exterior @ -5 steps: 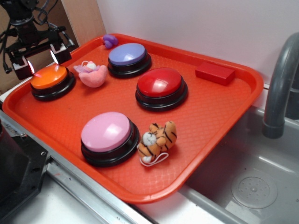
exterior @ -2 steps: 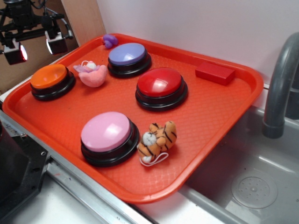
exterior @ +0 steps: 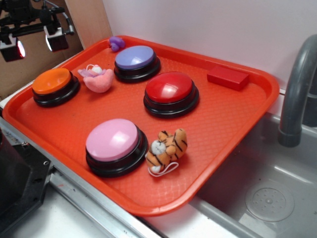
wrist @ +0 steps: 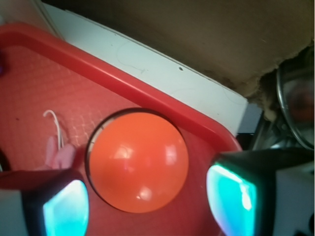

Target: Push the orange button.

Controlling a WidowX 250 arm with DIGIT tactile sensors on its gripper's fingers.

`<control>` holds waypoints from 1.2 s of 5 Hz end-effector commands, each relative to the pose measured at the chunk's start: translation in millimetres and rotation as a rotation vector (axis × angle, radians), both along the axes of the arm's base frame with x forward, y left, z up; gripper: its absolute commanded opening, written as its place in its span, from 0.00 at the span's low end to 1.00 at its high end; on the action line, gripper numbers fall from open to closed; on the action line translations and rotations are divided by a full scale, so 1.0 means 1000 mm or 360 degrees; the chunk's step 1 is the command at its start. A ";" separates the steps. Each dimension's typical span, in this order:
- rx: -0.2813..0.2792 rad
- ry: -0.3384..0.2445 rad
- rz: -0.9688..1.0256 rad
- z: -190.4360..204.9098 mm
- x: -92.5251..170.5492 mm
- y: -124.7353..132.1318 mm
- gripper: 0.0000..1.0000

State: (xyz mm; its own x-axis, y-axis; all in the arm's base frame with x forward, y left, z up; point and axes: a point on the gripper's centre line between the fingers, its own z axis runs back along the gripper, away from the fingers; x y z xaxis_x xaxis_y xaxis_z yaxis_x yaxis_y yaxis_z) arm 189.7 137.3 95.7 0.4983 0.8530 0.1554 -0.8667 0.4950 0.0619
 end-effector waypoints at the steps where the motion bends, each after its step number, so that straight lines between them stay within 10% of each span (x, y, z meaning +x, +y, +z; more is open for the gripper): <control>1: 0.0060 -0.0121 -0.0091 0.030 0.002 -0.001 1.00; 6: 0.0108 -0.0157 -0.0252 0.043 0.004 -0.016 1.00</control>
